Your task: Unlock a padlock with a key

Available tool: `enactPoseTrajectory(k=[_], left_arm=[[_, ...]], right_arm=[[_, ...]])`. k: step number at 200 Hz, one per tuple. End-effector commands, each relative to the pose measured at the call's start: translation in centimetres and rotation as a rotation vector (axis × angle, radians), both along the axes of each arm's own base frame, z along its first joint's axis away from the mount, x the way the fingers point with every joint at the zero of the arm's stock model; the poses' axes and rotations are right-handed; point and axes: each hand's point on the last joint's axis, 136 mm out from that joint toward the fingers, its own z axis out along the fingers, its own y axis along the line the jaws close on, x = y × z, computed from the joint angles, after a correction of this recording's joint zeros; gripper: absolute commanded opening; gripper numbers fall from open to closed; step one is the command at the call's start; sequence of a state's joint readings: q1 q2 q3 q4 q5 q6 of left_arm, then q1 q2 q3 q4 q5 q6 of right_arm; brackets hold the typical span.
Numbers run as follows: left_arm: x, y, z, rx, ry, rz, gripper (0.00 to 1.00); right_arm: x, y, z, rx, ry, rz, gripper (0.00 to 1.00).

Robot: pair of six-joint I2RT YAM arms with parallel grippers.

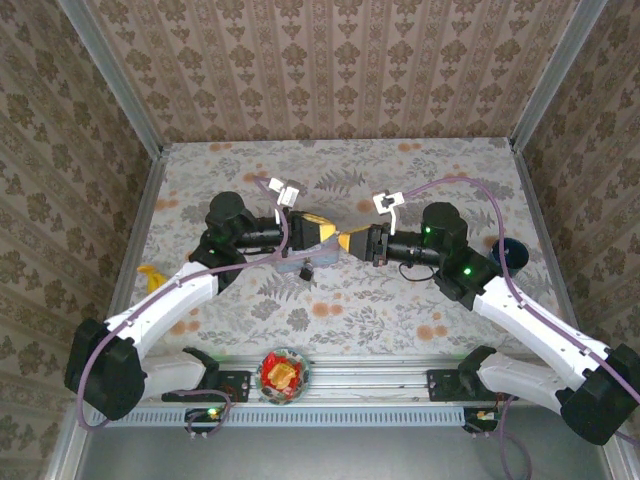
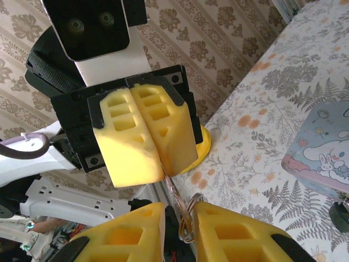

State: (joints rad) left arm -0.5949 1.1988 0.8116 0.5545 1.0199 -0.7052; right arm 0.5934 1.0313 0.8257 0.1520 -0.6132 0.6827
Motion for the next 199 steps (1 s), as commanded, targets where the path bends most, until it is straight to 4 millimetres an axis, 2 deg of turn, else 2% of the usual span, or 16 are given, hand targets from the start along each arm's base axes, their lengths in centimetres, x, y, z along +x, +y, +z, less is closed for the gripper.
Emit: enactPoseTrajectory(k=[1,40,112,124,145,159,199], left_arm=[[-0.4,0.1,0.1,-0.014,-0.009,-0.025,0.0],[0.0,0.3,-0.1,-0.019,0.005,-0.013,0.0],[0.6,0.4,-0.5,-0.027,0.036,0.001,0.0],[1.0,0.5,-0.6,-0.029,0.047,0.014,0.0],[1.7,0.9,-0.5,-0.045,0.062,0.043,0.17],[2.3,1.3,-0.5,-0.061,0.072,0.07,0.39],[4.2,2.9,-1.1,-0.068,0.091,0.21,0.86]], right_arm=[[0.0,-0.1,1.4,0.044,-0.052,-0.014,0.22],[0.0,0.0,1.7,0.063,-0.059,-0.008,0.17],[-0.1,0.0,2.2,0.08,-0.066,-0.006,0.0],[-0.1,-0.1,2.2,0.08,-0.066,-0.01,0.0],[0.3,-0.4,1.6,0.057,-0.048,-0.041,0.0],[1.1,-0.9,0.7,0.028,-0.019,-0.102,0.0],[2.6,-3.2,-3.3,-0.098,0.099,-0.276,0.0]])
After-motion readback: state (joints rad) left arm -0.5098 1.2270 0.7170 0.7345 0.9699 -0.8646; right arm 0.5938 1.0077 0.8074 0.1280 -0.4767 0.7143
